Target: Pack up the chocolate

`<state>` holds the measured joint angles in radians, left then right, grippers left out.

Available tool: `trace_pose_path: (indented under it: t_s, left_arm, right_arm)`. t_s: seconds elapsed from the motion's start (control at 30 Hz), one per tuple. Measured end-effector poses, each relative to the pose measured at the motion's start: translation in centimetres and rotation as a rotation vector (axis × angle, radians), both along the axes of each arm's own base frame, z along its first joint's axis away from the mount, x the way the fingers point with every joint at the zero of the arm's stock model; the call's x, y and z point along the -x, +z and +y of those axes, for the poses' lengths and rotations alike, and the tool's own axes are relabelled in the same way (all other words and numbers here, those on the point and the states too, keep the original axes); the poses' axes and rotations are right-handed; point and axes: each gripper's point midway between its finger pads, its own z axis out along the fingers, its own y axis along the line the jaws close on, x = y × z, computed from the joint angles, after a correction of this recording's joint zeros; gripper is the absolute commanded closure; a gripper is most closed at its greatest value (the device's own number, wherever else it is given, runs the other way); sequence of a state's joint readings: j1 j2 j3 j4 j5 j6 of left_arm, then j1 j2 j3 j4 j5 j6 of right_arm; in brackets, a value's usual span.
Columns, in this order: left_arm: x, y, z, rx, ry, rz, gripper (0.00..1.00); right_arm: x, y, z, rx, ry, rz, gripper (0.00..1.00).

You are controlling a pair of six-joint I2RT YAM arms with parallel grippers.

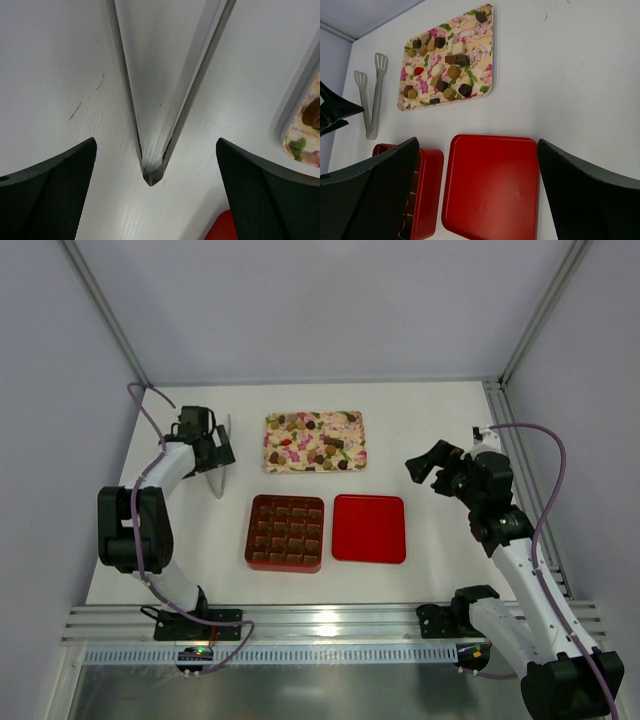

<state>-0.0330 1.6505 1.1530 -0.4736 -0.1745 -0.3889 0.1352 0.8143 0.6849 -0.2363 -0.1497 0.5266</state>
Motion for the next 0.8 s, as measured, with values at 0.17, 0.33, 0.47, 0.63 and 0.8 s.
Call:
trace_pose_path:
  t_s: [0.17, 0.33, 0.47, 0.63, 0.8]
  left_arm:
    - [-1.2, -2.2, 0.2, -0.028, -0.029, 0.020, 0.01]
    - [-2.6, -4.5, 0.3, -0.044, -0.049, 0.053, 0.00]
    - [-3.6, -5.7, 0.5, -0.060, -0.062, 0.072, 0.00]
    - [-4.8, -6.0, 0.9, -0.063, -0.054, 0.062, 0.01]
    - [-5.5, -6.0, 1.2, -0.060, -0.042, 0.054, 0.04]
  right_arm:
    - [0.0, 0.1, 0.4, -0.010, 0.018, -0.003, 0.00]
    - [-0.1, 0.1, 0.7, -0.018, 0.036, -0.002, 0.00]
    - [-0.1, 0.2, 0.9, -0.023, 0.047, -0.007, 0.00]
    - [-0.2, 0.3, 1.0, -0.025, 0.054, -0.012, 0.00]
    - [-0.5, -0.1, 1.2, -0.025, 0.058, -0.001, 0.00]
